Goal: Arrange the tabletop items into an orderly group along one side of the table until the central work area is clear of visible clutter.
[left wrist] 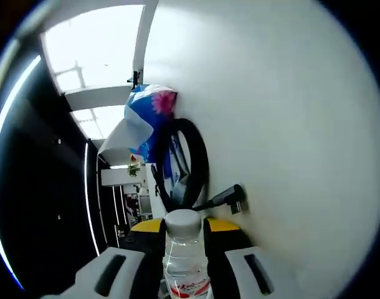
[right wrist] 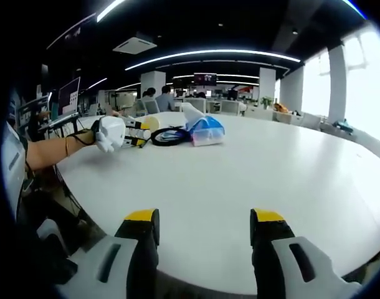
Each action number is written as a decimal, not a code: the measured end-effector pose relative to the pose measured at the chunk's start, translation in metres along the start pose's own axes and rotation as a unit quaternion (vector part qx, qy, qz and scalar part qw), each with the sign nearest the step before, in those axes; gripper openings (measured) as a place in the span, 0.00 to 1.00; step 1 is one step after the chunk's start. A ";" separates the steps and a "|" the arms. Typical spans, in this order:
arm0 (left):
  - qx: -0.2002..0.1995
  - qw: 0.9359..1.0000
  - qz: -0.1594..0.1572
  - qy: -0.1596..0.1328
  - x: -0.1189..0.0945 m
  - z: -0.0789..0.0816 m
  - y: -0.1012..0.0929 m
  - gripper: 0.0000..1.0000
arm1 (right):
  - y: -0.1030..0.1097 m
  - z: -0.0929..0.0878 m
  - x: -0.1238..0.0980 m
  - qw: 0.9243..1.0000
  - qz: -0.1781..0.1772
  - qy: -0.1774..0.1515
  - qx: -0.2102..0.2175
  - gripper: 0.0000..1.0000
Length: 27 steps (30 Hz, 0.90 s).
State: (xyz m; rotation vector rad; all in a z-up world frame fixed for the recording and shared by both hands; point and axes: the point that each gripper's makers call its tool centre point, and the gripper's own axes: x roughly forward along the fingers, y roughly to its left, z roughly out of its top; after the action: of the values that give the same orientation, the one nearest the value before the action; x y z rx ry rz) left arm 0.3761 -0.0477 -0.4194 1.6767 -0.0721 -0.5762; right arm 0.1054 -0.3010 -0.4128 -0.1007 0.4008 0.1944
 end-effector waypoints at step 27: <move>-0.125 0.989 0.080 0.008 -0.023 -0.014 0.037 0.20 | 0.002 0.000 0.001 1.000 0.007 -0.005 0.022 0.57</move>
State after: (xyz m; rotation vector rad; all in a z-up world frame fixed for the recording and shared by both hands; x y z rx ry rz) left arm 0.3719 -0.0339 -0.3758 1.4172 -0.1163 -0.4320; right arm 0.1056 -0.2990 -0.4129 -0.0527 0.3958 0.2005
